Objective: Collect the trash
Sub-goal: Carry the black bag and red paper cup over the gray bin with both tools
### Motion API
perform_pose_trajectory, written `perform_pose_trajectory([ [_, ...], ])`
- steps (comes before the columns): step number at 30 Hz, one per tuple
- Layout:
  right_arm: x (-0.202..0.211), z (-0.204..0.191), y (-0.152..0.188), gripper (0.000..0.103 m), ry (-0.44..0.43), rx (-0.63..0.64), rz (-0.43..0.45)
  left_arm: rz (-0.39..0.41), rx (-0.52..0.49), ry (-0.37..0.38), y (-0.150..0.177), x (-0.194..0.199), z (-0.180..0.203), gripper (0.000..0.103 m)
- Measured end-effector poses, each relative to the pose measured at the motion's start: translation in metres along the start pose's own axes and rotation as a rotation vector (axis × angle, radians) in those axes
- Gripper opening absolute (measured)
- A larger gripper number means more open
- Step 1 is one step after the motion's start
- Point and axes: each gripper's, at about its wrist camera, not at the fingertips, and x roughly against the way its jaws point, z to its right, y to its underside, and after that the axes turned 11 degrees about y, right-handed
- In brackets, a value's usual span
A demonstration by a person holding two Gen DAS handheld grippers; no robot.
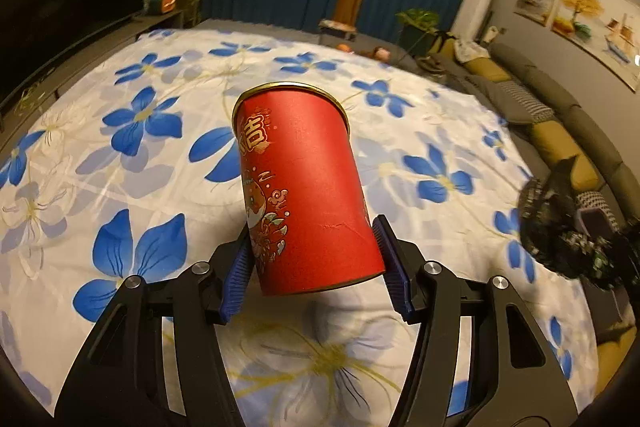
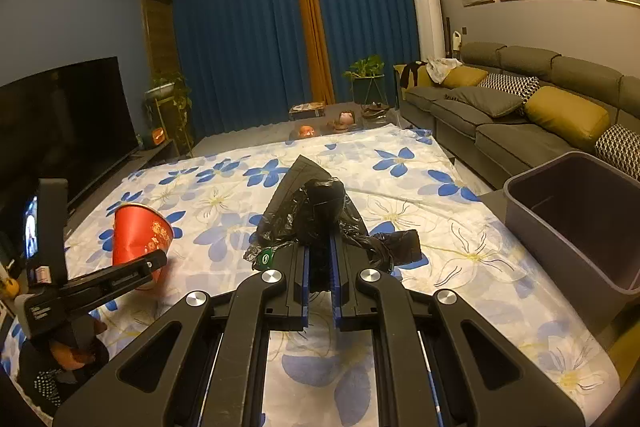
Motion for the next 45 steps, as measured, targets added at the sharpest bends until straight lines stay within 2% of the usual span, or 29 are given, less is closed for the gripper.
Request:
perform_pose_trajectory([
  [12,0.031,0.024,-0.003,0.009,0.013,-0.010,0.028,0.052,-0.143,0.116,0.009,0.042,0.058,0.056],
  [28,0.060,0.079,-0.007,0.009,0.115,-0.016,0.069,0.025,-0.318,0.271,0.032,0.044,0.163,0.056],
  [35,0.069,0.128,-0.019,0.009,0.231,-0.046,0.110,0.033,-0.421,0.394,0.035,0.038,0.233,0.056],
  [39,0.073,0.162,-0.025,0.009,0.313,-0.076,0.132,0.014,-0.466,0.492,0.039,0.025,0.277,0.056],
  [45,0.066,0.207,-0.024,0.009,0.387,-0.124,0.115,-0.033,-0.495,0.587,0.050,-0.002,0.320,0.056],
])
